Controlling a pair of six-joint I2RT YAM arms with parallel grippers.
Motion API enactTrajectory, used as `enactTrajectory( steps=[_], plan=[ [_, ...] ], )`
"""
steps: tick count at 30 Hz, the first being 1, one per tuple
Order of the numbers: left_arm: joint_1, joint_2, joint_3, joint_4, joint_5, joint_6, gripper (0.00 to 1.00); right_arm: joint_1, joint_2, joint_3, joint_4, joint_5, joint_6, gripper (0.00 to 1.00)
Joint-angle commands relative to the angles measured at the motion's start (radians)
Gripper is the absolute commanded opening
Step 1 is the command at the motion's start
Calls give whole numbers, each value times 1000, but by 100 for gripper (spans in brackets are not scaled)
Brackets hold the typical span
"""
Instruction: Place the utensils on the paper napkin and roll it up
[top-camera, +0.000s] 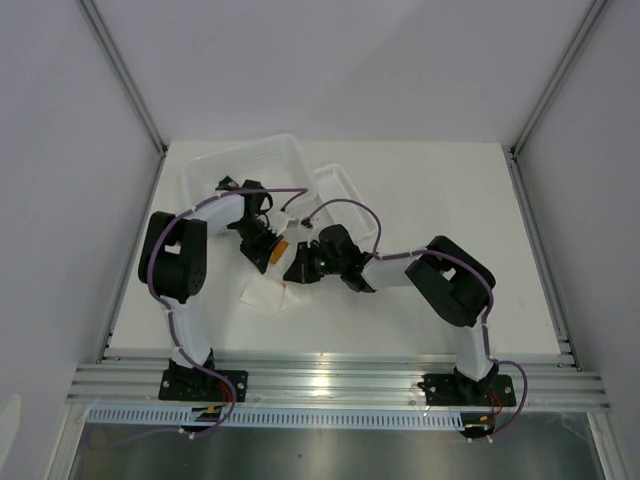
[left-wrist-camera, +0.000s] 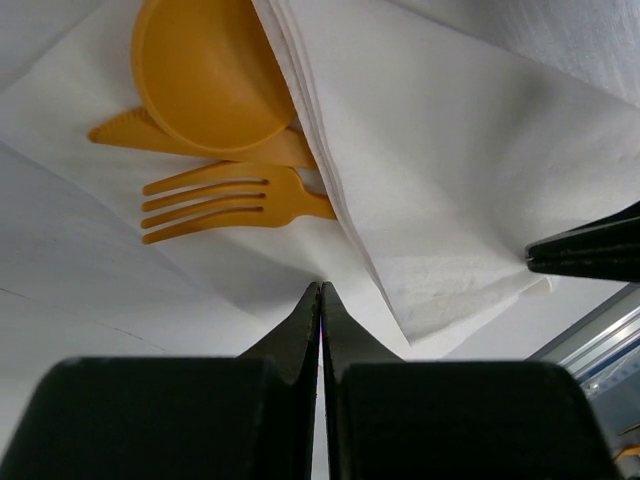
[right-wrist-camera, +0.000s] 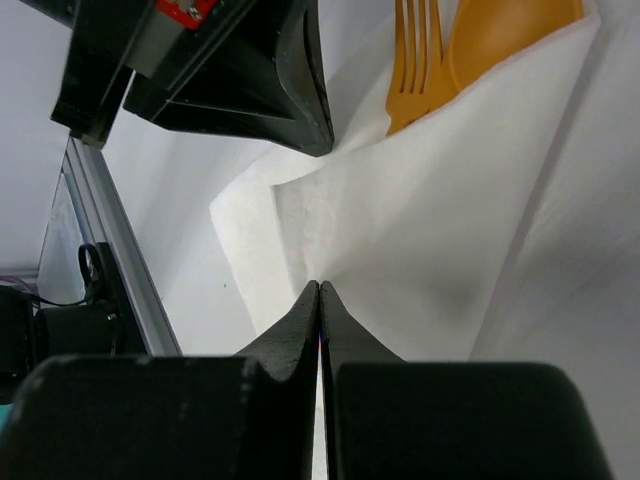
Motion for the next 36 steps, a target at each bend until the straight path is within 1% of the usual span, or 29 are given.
enactTrajectory(
  steps=[1,4,5,6,8,9,11,12,14,15,17,18,19,20,21,23,24,29,31,34,35,36],
  plan=[
    [5,-27,1,20,-4,2,1,10,38,54,36,-12,2,0],
    [5,-62,-1,33,14,9,1,9,74,73,23,-27,18,0],
    [5,-78,-8,44,19,15,2,9,90,80,20,-32,21,0],
    [5,-113,-33,59,20,24,9,10,97,84,7,-35,30,0],
    [5,-153,-57,119,11,60,15,9,106,90,0,-35,35,0],
    [5,-186,-94,139,-1,74,21,7,112,90,-6,-34,39,0],
    [5,-217,-122,188,-26,132,25,9,120,95,-7,-34,48,0],
    [3,-234,-166,204,-33,158,27,6,123,100,-7,-37,51,0],
    [3,-295,-202,271,-41,242,29,4,136,110,-10,-52,62,0],
    [2,-323,-278,297,-36,312,30,4,141,112,-9,-57,67,0],
    [-6,-419,-333,354,-13,401,33,4,143,106,-1,-58,81,0],
    [-12,-455,-437,419,-9,495,34,2,143,104,2,-58,85,0],
    [-30,-528,-503,456,-6,544,35,1,143,104,2,-58,90,0],
    [-43,-564,-536,498,-10,586,37,1,143,104,4,-63,96,0],
    [-55,-594,-627,580,-12,665,38,1,143,104,8,-64,100,0],
    [-93,-662,-688,657,-7,718,38,-4,146,104,14,-70,111,0],
    [-106,-670,-708,684,-3,759,39,-4,146,103,14,-69,114,0],
    [-169,-624,-746,855,-32,799,39,-14,155,98,27,-78,139,0],
    [-182,-590,-760,895,-52,865,39,-16,155,97,28,-77,145,0],
    [-186,-561,-734,864,-62,896,39,-16,152,92,33,-77,151,0],
    [-186,-559,-710,800,-62,910,39,-14,149,92,33,-77,151,0],
    [-186,-561,-705,770,-58,942,39,-16,146,92,31,-77,151,0]
  ],
)
